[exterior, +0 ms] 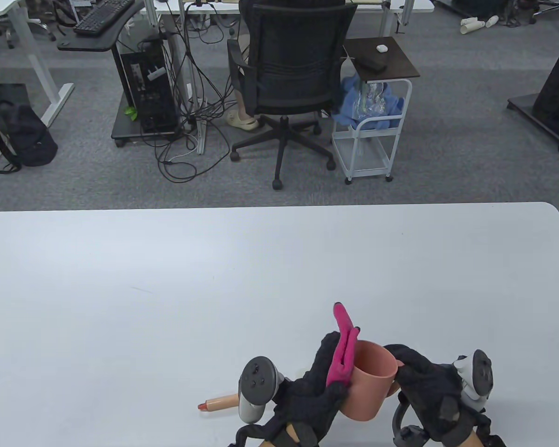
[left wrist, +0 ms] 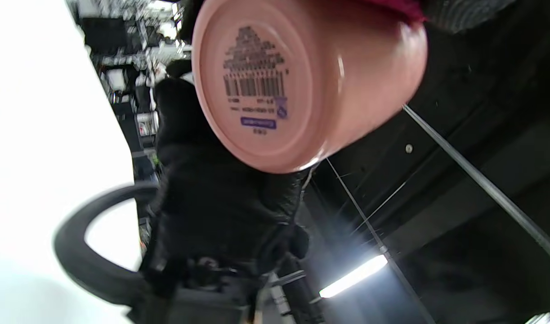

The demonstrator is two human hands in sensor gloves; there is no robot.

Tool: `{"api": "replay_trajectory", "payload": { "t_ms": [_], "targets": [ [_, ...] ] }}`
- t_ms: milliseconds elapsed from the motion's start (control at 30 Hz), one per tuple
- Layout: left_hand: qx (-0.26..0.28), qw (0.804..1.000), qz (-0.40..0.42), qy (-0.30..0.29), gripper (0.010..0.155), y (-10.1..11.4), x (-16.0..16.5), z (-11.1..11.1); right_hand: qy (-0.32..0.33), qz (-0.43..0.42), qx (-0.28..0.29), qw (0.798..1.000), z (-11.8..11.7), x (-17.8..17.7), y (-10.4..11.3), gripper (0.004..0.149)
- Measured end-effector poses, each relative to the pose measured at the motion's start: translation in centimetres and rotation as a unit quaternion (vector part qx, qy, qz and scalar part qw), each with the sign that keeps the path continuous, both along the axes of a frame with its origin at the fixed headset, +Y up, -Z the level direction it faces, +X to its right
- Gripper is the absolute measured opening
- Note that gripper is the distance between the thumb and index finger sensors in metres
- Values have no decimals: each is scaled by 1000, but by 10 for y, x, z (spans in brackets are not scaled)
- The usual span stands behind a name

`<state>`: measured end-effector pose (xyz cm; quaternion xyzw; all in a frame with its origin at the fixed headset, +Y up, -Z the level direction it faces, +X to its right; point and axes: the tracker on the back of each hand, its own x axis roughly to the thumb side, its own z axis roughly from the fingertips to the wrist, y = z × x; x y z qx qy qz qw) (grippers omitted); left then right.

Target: Brush the water cup with the cup brush

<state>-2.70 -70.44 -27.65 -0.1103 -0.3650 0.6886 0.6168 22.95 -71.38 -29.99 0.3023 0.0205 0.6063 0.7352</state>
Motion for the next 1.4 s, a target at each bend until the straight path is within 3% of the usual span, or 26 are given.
{"api": "replay_trajectory", "payload": {
  "t_ms": [100, 167, 233, 333, 500, 667, 867, 1033, 1167, 1400],
  "targets": [
    [-84, 993, 48, -66, 74, -14, 5, -4, 8, 6, 2, 1000, 2, -4, 1, 44],
    [-153, 977, 91, -117, 73, -26, 11, -6, -5, 24, 3, 1000, 2, -3, 0, 44],
    [-183, 968, 105, -137, 72, -33, 15, -7, -16, 33, 8, 999, 2, -1, 1, 43],
    [-186, 967, 106, -137, 72, -34, 15, -7, -27, 32, 6, 999, 1, -1, -1, 43],
    [-135, 983, 85, -94, 68, -24, 7, -8, -46, 9, 2, 999, 1, -1, -1, 43],
    [-68, 996, 30, -40, 69, -16, 5, -5, -106, 12, -3, 994, 0, 12, -3, 43],
    [65, 993, -94, 38, 69, 0, 7, 5, -150, 18, -11, 988, -1, 20, -4, 43],
    [214, 943, -228, 112, 64, 15, 11, 15, -166, 20, -21, 986, 1, 21, -3, 43],
    [268, 909, -287, 141, 62, 21, 17, 21, -180, 25, -31, 983, 2, 21, -4, 43],
    [373, 801, -420, 207, 62, 31, 35, 38, -170, 42, -47, 984, 3, 17, -4, 45]
  ]
}}
